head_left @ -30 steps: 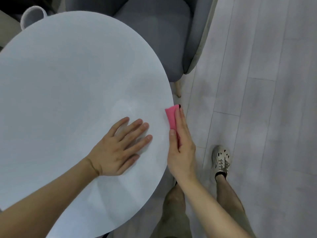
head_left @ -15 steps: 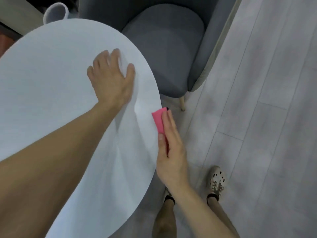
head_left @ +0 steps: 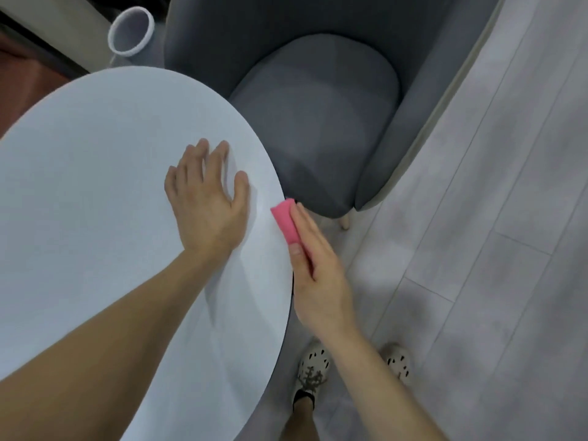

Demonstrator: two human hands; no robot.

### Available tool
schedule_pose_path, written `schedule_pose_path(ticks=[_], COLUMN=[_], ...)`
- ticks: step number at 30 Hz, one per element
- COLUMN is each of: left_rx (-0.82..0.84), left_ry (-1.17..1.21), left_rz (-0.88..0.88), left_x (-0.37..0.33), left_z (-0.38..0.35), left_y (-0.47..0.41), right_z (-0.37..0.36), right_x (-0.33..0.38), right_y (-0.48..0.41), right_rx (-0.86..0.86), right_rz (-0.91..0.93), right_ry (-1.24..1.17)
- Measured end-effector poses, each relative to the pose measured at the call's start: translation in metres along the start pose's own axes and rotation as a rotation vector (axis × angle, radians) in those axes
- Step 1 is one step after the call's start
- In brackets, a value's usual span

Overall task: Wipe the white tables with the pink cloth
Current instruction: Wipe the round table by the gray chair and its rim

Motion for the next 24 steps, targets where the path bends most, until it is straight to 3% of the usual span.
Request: schedule_pose_path(ticks=[3,9,17,24], left_rx=[0.014,0.002,0.049,0.041], left_ry=[-0.01,-0.004,-0.01,0.02], left_rz=[0.011,0.007,0.0,-0.002], left_x=[-0.002,-0.002,-0.002,-0.005], left_z=[-0.002,0.001,-0.002,0.001], left_y=[0.0,0.002,0.005,0.006], right_z=[-0.004,-0.035,-0.002,-0.065], right_x=[0.012,0.088,0.032,0.122], right_y=[-0.026,-0.173,-0.071,-0.239], right_rx=[0.002,0.159,0.098,0.322], right_rz=[-0.036,0.061,0.079,0.061], right_ry=[0.011,0.178,0.149,0.29])
Point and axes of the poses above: each hand's wrist, its own y-axis away from the middle knuckle, its own z-axis out of the back of the hand, x = y × z, the point moved 5 cm from there along -y, towards the middle knuckle, and after that the axes turned 12 degrees about -z, right-handed, at the moved point
